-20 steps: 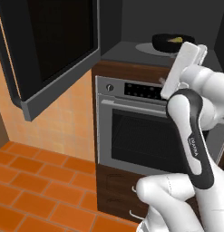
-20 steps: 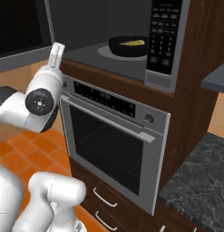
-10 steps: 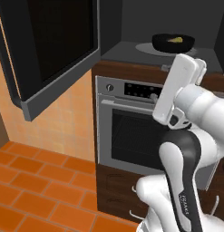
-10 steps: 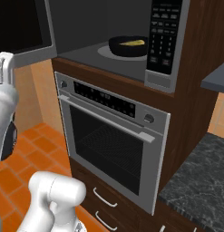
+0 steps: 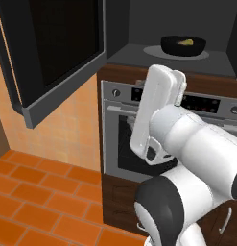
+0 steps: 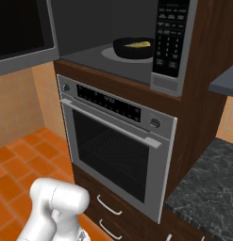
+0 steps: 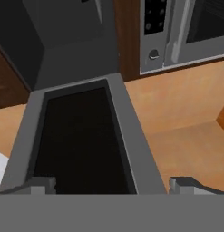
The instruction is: Pick the cucumber from the sink and place it in the bowl. Then pick the bowl and place it in the microwave. Then close the microwave door and press the start button.
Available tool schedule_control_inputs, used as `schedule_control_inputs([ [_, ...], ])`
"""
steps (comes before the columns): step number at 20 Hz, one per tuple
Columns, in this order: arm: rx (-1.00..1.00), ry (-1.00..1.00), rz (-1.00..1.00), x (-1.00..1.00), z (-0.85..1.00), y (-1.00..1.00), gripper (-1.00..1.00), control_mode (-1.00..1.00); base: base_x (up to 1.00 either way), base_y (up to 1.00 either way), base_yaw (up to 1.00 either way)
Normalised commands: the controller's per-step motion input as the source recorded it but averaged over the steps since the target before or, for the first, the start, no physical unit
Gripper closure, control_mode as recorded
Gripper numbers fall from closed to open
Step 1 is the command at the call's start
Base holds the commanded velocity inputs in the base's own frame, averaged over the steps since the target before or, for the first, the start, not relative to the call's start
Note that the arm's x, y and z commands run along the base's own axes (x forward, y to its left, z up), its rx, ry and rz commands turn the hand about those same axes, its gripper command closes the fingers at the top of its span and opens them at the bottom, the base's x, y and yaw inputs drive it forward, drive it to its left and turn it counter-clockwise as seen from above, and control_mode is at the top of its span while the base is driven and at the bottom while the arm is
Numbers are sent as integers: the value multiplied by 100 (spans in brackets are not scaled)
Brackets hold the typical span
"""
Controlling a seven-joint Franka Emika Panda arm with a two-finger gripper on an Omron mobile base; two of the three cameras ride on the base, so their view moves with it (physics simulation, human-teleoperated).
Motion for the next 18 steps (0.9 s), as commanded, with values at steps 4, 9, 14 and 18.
schedule_control_inputs([
  [4,-7,3,-4,-21,-8,97,-100,-100,0,0,0],
  [9,-5,0,-5,-3,-18,85,-100,-100,0,0,0],
  [14,-3,-3,-3,4,-53,65,-100,-100,0,0,0],
  [18,-3,-6,-5,12,-52,78,-100,-100,0,0,0],
])
